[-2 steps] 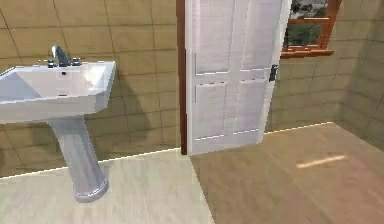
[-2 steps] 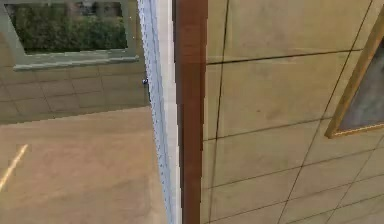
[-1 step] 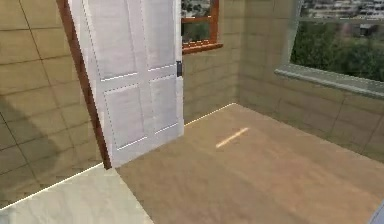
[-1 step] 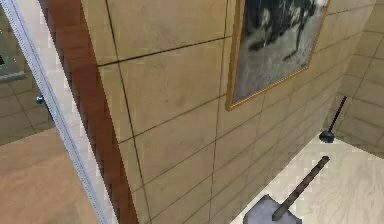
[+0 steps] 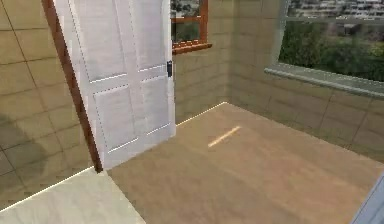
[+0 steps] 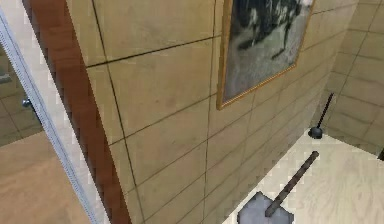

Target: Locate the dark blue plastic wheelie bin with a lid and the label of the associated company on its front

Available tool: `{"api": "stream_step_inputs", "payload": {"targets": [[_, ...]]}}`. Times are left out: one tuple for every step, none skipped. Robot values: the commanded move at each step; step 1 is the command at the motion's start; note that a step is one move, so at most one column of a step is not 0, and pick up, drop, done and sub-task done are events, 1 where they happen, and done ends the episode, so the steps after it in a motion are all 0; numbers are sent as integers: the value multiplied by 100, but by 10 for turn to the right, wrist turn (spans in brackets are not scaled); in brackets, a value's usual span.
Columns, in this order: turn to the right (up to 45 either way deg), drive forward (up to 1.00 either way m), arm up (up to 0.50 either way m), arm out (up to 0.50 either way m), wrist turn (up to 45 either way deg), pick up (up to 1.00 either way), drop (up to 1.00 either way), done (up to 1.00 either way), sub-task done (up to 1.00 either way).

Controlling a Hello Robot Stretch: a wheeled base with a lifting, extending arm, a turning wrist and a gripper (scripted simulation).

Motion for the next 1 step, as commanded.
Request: {"api": "stream_step_inputs", "payload": {"targets": [[-450, 0, 0, 0, 0, 0, 0, 0, 0]]}}
